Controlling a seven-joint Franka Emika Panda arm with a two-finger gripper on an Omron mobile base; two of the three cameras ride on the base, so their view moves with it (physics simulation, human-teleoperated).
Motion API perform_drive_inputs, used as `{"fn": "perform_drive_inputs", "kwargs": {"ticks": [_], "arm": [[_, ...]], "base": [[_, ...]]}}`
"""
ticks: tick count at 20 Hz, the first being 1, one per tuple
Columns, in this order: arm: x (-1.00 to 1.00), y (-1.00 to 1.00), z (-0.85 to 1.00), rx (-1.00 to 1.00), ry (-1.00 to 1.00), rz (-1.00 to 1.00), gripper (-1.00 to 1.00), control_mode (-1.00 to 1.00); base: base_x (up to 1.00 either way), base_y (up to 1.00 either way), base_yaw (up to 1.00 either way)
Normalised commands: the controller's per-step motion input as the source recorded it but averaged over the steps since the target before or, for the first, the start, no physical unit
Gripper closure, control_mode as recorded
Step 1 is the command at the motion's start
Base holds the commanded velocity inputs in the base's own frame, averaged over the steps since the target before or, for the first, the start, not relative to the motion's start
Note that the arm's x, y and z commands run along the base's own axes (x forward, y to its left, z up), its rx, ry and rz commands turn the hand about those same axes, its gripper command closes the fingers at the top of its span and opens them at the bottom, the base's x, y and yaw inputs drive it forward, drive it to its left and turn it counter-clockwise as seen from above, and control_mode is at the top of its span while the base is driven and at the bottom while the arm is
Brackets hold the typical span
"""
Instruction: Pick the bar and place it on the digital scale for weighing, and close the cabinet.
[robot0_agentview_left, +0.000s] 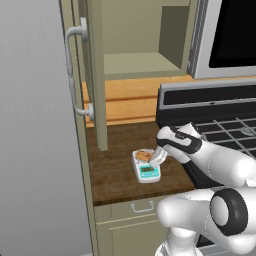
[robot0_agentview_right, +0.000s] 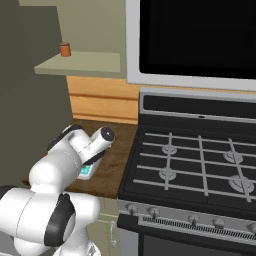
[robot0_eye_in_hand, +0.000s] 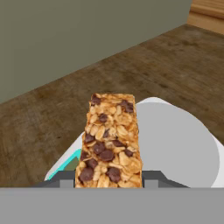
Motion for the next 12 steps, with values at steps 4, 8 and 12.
{"fn": "perform_drive_inputs", "kwargs": {"ticks": [4, 8, 12], "arm": [[0.23, 0.0, 0.0, 0.0, 0.0, 0.0, 1.0, -1.0], [0.25, -0.01, 0.0, 0.0, 0.0, 0.0, 1.0, -1.0], [0.26, -0.01, 0.0, 0.0, 0.0, 0.0, 1.0, -1.0]], "base": [[0.0, 0.0, 0.0], [0.0, 0.0, 0.0], [0.0, 0.0, 0.0]]}}
